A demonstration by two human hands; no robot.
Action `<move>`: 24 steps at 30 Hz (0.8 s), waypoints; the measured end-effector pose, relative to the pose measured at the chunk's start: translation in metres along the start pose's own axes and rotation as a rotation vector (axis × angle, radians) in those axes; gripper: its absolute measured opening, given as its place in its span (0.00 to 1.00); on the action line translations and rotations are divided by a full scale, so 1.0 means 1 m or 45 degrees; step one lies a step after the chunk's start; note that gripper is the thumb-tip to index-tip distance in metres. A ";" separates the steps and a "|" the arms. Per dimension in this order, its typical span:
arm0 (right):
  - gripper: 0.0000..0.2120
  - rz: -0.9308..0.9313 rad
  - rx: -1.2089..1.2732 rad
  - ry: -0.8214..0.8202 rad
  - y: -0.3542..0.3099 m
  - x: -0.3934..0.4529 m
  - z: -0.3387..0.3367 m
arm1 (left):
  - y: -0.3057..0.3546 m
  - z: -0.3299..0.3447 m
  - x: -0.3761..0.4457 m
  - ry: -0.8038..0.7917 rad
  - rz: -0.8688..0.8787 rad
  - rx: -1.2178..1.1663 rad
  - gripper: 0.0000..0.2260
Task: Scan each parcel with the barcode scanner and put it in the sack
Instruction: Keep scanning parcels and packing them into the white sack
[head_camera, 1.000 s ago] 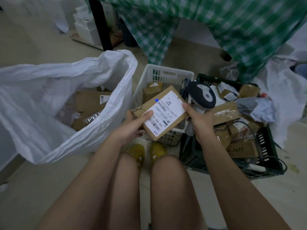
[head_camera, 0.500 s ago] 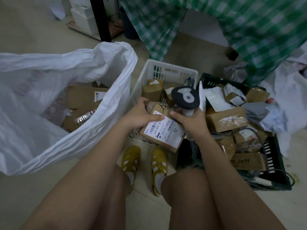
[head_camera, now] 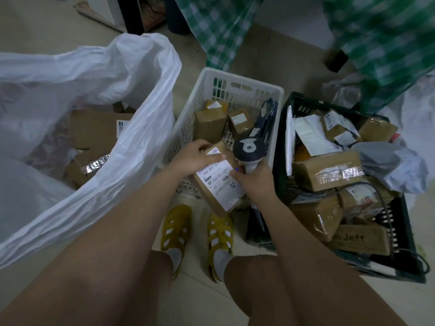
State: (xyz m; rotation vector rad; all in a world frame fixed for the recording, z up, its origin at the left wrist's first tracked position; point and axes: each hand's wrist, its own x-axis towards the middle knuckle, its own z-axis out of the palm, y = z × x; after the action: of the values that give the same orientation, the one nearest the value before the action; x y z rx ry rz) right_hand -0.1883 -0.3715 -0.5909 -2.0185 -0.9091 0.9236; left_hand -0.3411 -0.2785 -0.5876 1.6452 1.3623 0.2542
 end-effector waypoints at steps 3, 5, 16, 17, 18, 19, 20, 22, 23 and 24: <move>0.33 -0.025 -0.060 0.027 -0.005 -0.003 0.011 | -0.007 0.007 -0.004 0.170 -0.104 -0.085 0.28; 0.35 -0.032 -0.101 0.021 -0.008 -0.004 0.017 | -0.012 0.010 -0.010 0.238 -0.196 -0.219 0.41; 0.25 0.111 0.098 0.067 -0.004 0.000 -0.005 | -0.020 0.014 -0.037 0.013 -0.417 -0.995 0.37; 0.25 0.112 0.145 0.084 -0.002 0.001 -0.007 | -0.018 0.016 -0.037 -0.010 -0.401 -0.968 0.41; 0.25 0.120 0.189 0.100 0.001 0.001 -0.008 | -0.015 0.019 -0.038 -0.028 -0.376 -0.950 0.43; 0.25 0.132 0.216 0.102 0.003 0.001 -0.009 | -0.014 0.020 -0.038 -0.031 -0.356 -0.964 0.44; 0.25 0.141 0.228 0.094 0.004 0.001 -0.010 | -0.015 0.021 -0.038 -0.034 -0.339 -0.974 0.44; 0.23 0.141 0.240 0.066 0.005 0.003 -0.011 | -0.017 0.021 -0.037 -0.027 -0.303 -0.933 0.43; 0.23 0.145 0.262 0.059 0.003 0.003 -0.012 | -0.017 0.019 -0.038 -0.021 -0.278 -0.895 0.42; 0.23 0.141 0.288 0.057 0.001 0.002 -0.014 | -0.017 0.018 -0.038 -0.012 -0.258 -0.871 0.42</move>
State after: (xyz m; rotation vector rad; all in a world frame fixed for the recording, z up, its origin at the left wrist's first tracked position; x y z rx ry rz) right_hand -0.1758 -0.3746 -0.5859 -1.9013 -0.6430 0.9902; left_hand -0.3536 -0.3214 -0.5954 0.9341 1.2371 0.5239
